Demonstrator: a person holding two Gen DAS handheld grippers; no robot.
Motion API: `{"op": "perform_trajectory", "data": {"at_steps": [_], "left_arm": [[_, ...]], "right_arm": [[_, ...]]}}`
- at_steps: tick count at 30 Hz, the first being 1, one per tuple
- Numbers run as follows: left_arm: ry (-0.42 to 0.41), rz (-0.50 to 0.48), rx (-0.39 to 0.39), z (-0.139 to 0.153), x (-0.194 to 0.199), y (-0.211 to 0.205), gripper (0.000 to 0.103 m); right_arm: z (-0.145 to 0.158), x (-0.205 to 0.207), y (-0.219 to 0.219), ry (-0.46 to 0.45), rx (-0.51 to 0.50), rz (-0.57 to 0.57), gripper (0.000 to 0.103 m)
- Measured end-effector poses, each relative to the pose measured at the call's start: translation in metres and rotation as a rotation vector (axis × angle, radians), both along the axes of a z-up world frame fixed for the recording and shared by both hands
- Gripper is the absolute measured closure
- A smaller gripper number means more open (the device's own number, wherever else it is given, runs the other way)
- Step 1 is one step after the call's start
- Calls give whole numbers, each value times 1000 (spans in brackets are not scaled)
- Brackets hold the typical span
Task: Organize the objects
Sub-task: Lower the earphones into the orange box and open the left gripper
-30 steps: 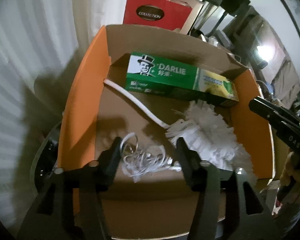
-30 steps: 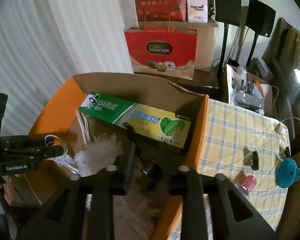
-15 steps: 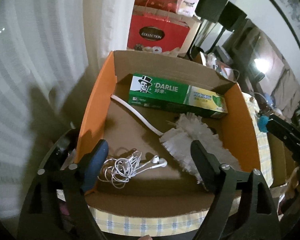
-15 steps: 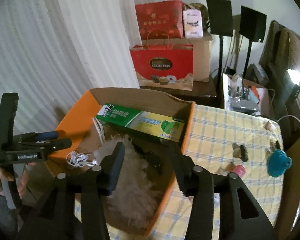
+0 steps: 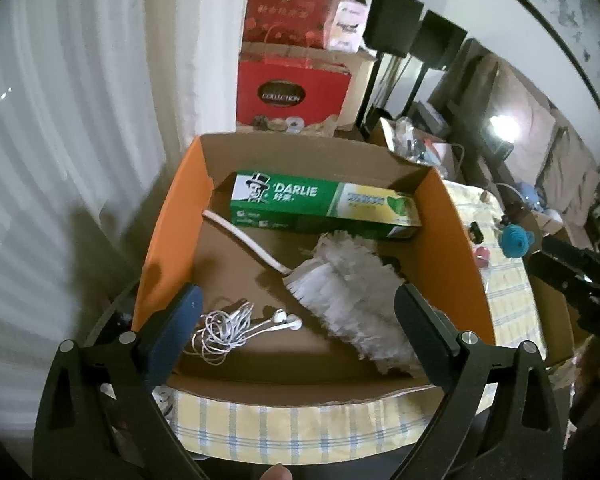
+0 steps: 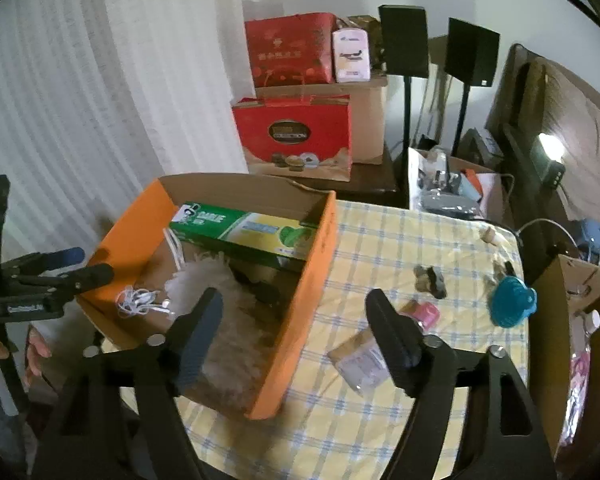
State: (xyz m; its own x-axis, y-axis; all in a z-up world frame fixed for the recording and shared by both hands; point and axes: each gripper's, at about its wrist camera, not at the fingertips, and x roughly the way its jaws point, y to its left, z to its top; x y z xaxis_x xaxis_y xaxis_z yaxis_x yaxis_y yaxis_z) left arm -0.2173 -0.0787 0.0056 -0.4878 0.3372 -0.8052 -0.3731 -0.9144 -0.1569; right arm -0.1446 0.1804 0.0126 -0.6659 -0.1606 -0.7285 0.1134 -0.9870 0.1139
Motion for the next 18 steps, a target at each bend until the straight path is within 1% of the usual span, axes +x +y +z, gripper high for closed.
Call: {"op": "perform_trajectory", "data": {"at_steps": [9, 12, 14, 17, 18], "left_arm": [[89, -4, 21, 18, 22, 19, 3], [92, -17, 43, 21, 28, 30, 3], [102, -27, 41, 22, 32, 37, 2], [134, -40, 25, 24, 40, 49, 1], [140, -47, 24, 24, 42, 52, 1]], "right_arm": [[0, 13, 17, 2, 11, -56, 15], [0, 16, 22, -5, 13, -65, 15], [2, 18, 26, -2, 16, -74, 14], [4, 21, 34, 4, 16, -90, 10], [4, 22, 38, 6, 14, -95, 7]]}}
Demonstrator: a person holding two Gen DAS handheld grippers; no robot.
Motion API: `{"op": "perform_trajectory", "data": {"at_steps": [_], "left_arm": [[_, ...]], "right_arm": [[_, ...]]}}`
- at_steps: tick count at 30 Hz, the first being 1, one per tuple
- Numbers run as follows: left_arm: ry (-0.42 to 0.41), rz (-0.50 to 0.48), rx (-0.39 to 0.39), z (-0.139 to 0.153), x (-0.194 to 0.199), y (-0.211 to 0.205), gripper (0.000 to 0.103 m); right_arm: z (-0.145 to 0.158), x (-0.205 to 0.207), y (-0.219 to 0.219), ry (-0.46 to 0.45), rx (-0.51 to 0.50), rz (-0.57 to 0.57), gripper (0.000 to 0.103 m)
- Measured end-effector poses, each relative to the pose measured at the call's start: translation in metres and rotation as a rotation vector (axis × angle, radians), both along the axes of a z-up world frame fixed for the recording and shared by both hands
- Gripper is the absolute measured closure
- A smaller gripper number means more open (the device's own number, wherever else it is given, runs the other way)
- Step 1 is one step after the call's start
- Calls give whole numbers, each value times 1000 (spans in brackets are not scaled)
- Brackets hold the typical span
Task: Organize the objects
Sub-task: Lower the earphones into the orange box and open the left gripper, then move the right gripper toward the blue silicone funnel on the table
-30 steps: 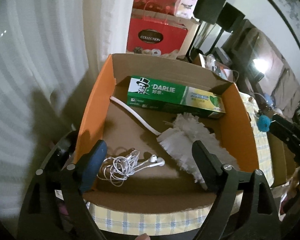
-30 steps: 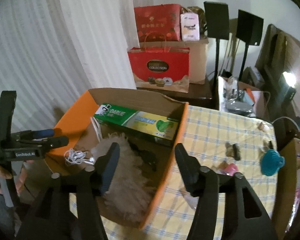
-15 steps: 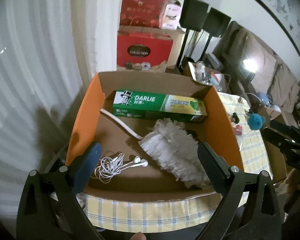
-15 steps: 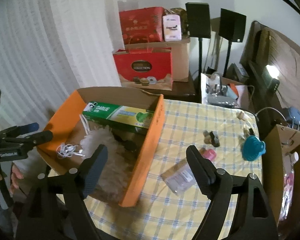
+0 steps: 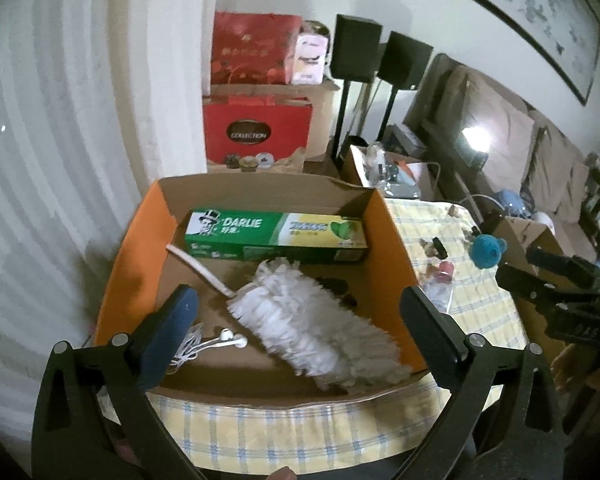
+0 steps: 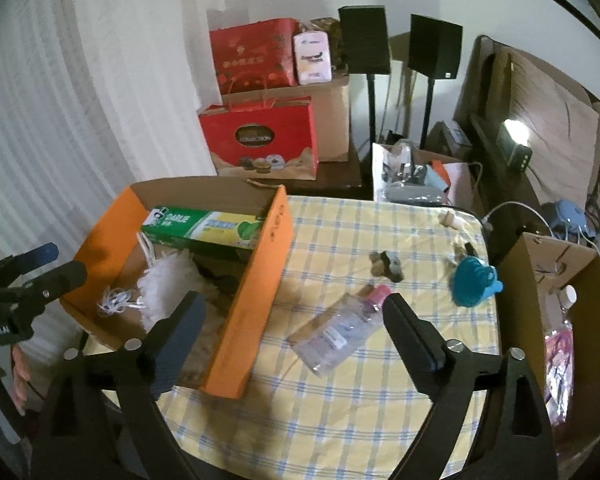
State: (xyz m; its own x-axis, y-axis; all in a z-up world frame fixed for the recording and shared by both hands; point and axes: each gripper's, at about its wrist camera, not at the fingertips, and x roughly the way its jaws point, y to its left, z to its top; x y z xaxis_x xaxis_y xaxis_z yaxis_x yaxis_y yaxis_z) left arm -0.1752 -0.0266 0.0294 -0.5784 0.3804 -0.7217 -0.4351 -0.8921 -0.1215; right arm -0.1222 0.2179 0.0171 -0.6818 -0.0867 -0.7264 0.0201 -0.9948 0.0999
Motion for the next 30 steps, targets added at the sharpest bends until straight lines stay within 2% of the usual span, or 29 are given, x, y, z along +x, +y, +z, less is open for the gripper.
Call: {"op": "perform_trajectory", "data": {"at_steps": [1, 3, 12, 19, 30], "left_arm": [[5, -10, 2, 0, 2, 3, 1], [12, -43, 1, 0, 8, 13, 1], [-15, -122, 42, -5, 18, 52, 1], [-24, -191, 6, -19, 29, 92, 1], [-114, -207, 28, -26, 1, 139, 1]], "right_arm": [[0, 1, 4, 0, -1, -5, 2], [2, 4, 11, 1, -1, -14, 0], [5, 20, 53, 3, 17, -78, 0], [2, 28, 92, -6, -9, -131, 0], [-4, 10, 149, -41, -29, -182, 0]]}}
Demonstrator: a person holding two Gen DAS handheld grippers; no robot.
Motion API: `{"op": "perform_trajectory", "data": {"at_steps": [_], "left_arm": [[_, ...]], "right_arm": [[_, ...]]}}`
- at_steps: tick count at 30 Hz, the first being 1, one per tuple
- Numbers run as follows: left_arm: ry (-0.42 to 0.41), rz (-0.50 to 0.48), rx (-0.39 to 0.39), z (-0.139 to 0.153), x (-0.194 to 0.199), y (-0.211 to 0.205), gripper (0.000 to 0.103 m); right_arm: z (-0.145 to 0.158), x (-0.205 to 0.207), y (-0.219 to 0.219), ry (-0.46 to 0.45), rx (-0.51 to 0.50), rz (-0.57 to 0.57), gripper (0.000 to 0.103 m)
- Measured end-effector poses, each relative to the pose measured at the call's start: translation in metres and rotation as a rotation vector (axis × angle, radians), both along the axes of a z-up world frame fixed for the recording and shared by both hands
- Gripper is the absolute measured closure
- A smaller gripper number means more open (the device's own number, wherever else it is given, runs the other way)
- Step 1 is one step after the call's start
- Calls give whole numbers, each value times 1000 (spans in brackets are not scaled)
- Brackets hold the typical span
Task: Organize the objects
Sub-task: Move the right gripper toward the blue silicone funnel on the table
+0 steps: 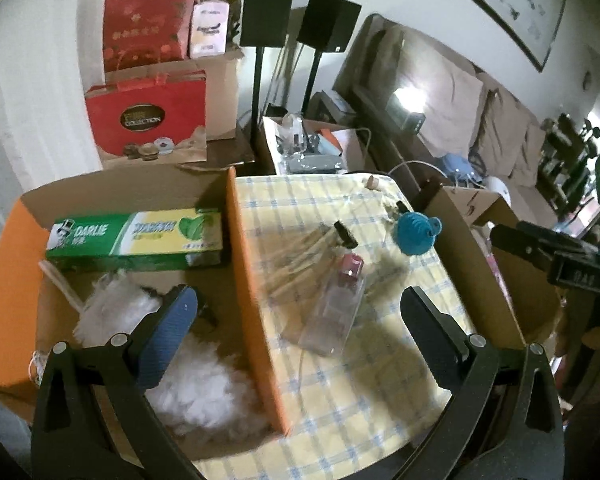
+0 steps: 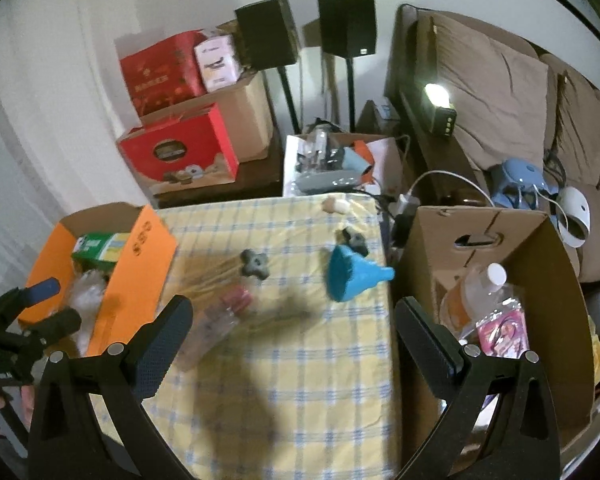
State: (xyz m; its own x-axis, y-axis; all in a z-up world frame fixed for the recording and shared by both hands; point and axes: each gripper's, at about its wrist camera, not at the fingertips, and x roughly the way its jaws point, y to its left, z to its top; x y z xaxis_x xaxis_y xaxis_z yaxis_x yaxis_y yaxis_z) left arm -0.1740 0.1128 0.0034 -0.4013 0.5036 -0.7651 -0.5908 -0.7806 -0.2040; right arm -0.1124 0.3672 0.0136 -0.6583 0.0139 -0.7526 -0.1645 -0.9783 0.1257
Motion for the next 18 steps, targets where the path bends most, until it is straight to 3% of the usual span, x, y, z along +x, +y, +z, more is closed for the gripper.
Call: {"op": "perform_trajectory", "data": {"at_steps": [11, 18], "left_arm": [[-54, -41, -58, -9, -38, 63, 2], [-77, -107, -127, -34, -34, 85, 3]], "right_arm": [[-23, -27, 46, -22, -87, -78, 1], [-33, -35, 56, -31, -94, -79, 1]]}}
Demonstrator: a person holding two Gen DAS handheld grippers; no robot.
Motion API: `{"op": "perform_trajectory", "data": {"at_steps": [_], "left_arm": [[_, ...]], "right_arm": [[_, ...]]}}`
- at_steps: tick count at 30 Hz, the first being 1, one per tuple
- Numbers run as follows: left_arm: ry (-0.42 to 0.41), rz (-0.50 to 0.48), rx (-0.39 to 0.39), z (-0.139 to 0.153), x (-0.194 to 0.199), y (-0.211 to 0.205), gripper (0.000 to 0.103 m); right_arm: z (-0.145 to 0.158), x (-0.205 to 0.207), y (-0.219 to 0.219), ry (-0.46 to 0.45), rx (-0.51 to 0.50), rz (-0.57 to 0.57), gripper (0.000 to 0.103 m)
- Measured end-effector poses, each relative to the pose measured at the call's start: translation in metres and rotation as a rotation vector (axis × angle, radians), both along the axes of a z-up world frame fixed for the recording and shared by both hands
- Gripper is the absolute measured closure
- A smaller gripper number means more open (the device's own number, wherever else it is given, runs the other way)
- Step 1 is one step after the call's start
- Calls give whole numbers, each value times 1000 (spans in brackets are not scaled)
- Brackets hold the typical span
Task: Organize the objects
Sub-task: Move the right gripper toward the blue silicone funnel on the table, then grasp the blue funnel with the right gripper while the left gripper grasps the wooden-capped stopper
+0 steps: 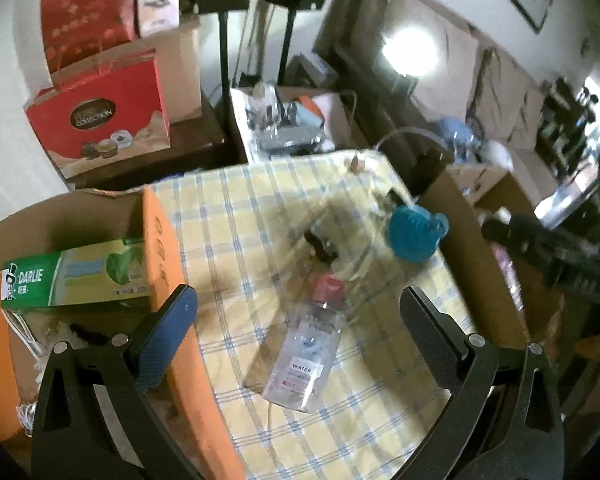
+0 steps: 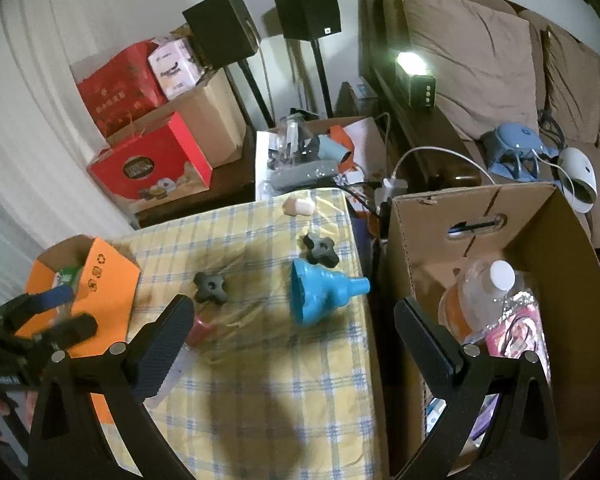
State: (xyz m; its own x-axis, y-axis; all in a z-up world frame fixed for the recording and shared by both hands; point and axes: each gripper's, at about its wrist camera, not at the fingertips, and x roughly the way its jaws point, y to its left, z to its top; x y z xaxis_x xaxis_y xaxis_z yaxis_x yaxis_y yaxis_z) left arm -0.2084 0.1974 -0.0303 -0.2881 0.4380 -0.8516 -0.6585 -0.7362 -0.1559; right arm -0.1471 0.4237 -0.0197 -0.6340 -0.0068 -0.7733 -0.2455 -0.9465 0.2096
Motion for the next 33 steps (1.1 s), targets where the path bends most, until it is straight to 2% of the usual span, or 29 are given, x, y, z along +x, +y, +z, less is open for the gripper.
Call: {"op": "perform_trajectory", "data": {"at_steps": [7, 16, 20, 23, 29, 33], "left_arm": [[-31, -54, -71, -25, 5, 13, 4], [-11, -138, -213, -52, 14, 33, 4], [-16, -129, -186, -49, 15, 35, 4], [-25, -133, -161, -46, 13, 39, 4], [-47, -97, -130, -37, -5, 50, 4], [-67, -82, -107, -24, -18, 58, 4]], "right_arm": [[-1, -29, 13, -16, 7, 5, 4], [-10, -78, 20, -61, 23, 28, 8], [-17, -91, 23, -82, 29, 31, 12], [-24, -88, 23, -94, 6, 41, 13], [-38, -85, 23, -128, 24, 45, 14], [-37, -88, 31, -124, 4, 30, 22]]}}
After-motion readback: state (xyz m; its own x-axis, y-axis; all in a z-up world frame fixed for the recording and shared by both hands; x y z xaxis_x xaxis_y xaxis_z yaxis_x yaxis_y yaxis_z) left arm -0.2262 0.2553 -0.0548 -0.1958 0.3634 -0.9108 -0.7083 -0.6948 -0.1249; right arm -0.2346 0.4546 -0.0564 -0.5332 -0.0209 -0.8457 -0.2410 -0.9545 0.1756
